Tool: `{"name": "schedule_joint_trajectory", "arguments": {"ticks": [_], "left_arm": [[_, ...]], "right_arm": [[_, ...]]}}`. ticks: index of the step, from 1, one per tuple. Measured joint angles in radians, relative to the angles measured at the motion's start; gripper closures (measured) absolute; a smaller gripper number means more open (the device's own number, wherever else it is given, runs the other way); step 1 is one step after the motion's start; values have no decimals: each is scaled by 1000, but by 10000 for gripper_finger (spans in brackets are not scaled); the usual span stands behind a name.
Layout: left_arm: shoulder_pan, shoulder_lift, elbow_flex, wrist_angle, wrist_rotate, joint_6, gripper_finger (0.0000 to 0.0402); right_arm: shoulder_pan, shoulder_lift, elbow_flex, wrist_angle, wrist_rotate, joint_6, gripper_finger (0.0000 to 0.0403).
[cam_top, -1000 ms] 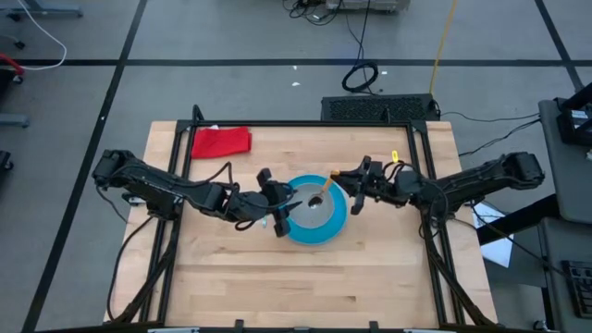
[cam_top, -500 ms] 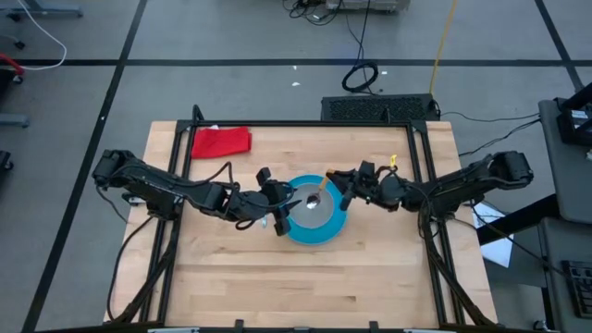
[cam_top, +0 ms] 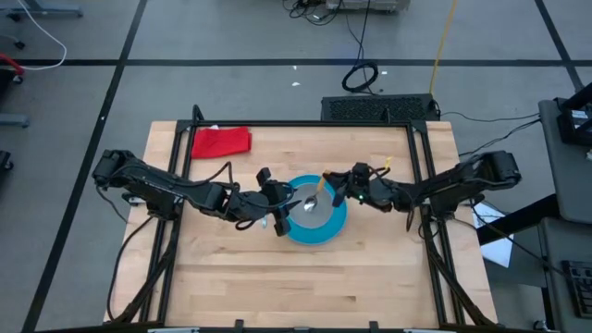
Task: Set table place
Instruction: Put the orange spoon into the gray bowl
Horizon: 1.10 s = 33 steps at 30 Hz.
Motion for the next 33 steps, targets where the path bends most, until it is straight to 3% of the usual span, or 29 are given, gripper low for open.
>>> {"name": "schedule_joint_trajectory", "arguments": {"ticks": [13, 33], "left_arm": [[0, 0, 0, 0, 8, 1, 245], [-1, 0, 0, 0, 10, 0, 245]], "right_arm": [[0, 78, 0, 26, 0, 49, 380], [0, 78, 0, -67, -1, 78, 305]]}}
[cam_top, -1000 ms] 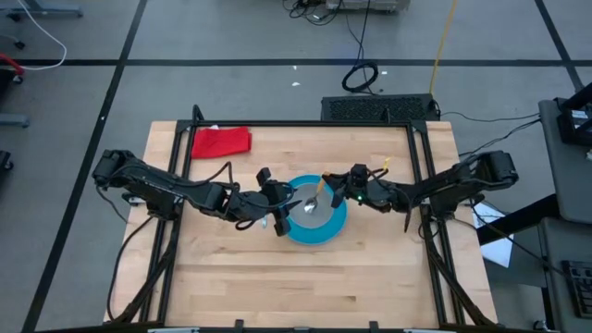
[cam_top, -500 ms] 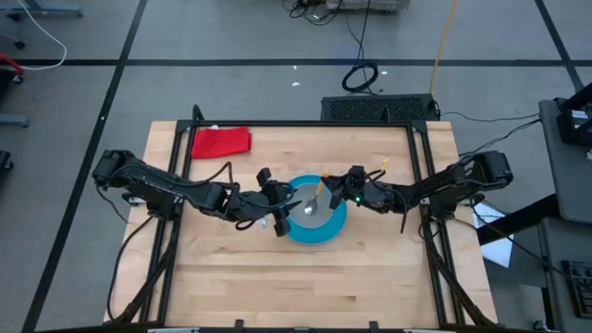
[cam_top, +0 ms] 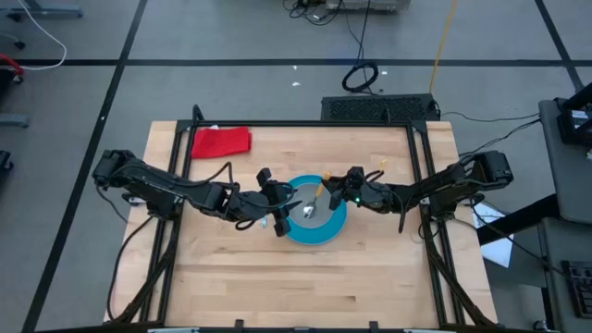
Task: Set table place
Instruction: Put the orange spoon into the gray bowl
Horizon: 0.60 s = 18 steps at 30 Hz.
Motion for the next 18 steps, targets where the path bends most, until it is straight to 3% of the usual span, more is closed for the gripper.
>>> {"name": "schedule_joint_trajectory", "arguments": {"ticks": [18], "left_arm": [[-2, 0, 0, 0, 0, 0, 245]], "right_arm": [[0, 0, 0, -134, -3, -6, 287]]}}
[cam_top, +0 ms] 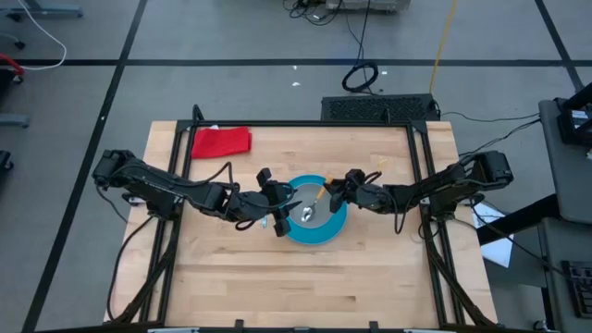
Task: Set table place
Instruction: Put the orange spoon into the gray bowl
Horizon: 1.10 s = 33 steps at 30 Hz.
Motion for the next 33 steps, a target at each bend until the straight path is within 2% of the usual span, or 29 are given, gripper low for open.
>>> {"name": "schedule_joint_trajectory", "arguments": {"ticks": [23, 33], "left_arm": [[0, 0, 0, 0, 0, -3, 245], [0, 0, 0, 0, 11, -6, 245]], "right_arm": [[0, -10, 0, -134, -4, 3, 282], [0, -96, 0, -226, -5, -12, 196]]}}
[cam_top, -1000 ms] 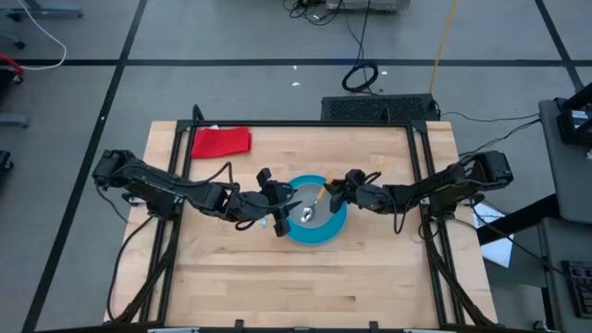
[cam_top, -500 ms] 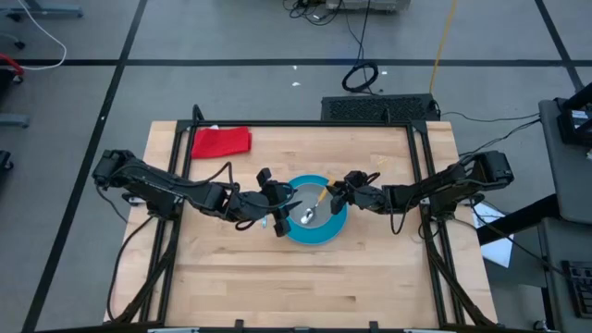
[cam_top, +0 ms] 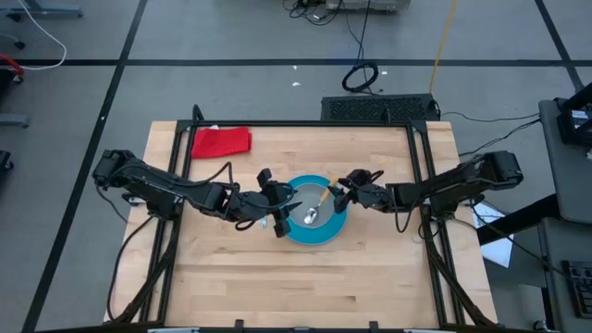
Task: Set table place
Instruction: Put the orange spoon into the gray bowl, then return to Home Position
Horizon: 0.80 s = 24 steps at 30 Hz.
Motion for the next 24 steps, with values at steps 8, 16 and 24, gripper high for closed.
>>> {"name": "schedule_joint_trajectory", "arguments": {"ticks": [8, 16, 24], "left_arm": [[0, 0, 0, 2, 9, 0, 245], [0, 0, 0, 6, 9, -3, 245], [0, 0, 0, 8, -13, -2, 245]], "right_arm": [[0, -147, 0, -156, 0, -26, 153], [5, -291, 0, -253, -90, -97, 145], [84, -461, 0, -294, -130, -183, 145]]}}
